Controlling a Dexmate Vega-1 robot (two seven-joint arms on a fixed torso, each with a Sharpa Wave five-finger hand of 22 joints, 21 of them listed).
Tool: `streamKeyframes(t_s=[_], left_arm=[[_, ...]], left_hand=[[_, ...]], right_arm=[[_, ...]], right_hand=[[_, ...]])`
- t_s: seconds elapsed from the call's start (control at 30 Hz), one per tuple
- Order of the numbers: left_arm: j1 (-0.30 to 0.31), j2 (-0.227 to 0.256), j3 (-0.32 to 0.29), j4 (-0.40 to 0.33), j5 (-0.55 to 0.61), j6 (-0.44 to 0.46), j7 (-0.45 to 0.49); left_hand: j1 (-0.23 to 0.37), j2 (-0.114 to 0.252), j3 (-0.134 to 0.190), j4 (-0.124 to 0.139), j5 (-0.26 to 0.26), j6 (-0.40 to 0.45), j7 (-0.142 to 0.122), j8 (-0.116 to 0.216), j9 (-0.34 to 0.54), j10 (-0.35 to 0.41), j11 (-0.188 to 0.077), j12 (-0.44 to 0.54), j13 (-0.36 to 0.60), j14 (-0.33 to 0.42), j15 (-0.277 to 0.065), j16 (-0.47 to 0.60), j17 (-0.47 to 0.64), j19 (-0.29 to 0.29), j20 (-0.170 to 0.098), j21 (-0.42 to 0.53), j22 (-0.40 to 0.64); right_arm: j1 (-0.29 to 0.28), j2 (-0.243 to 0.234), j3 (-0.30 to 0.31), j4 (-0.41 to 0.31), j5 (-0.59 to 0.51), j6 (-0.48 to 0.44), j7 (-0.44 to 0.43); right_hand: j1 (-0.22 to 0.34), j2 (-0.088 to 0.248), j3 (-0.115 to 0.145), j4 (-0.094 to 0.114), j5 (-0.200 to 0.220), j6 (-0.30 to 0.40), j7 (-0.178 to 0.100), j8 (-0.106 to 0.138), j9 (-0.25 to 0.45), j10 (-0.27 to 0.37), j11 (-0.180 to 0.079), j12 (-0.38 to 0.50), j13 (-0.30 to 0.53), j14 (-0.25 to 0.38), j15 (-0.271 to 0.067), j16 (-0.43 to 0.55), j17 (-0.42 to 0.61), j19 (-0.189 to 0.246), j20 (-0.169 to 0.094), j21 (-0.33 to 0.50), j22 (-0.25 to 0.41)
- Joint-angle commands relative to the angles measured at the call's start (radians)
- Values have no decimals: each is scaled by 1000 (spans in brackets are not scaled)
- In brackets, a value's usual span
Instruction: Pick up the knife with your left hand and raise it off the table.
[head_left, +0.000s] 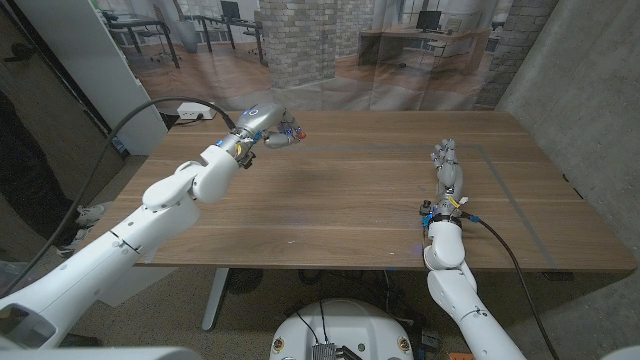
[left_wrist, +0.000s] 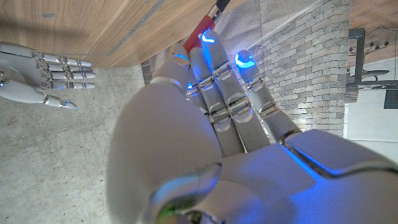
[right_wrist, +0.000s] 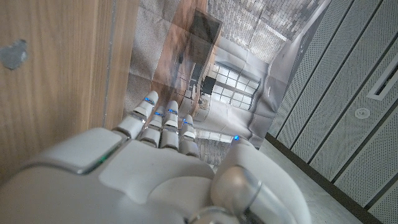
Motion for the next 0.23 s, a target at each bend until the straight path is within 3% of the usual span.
streamKeyframes(t_s=[0.03,0.23], left_arm=[[-56,-27,13,118,-48,-152,65],[-73,-34,19,140,-51,-159,58]], left_hand=[[70,82,2,2,10,25,22,5,20,10,-14,-5,5,67,-69,-2,5,-4,-130,7,-1],[70,82,2,2,10,23,22,3,20,10,-12,-6,6,67,-69,-4,6,-7,-130,9,-2]], right_arm=[[-52,-12,-34,-86,-56,-41,-104],[-57,-16,-44,-93,-56,-44,-127]], right_hand=[[-8,-1,2,-3,7,-6,0,5,6,-1,-1,4,5,-3,-2,-2,3,2,-4,0,2],[-8,-1,2,-3,7,-8,-2,5,6,-2,-2,4,5,-3,-3,-2,3,2,-4,0,2]])
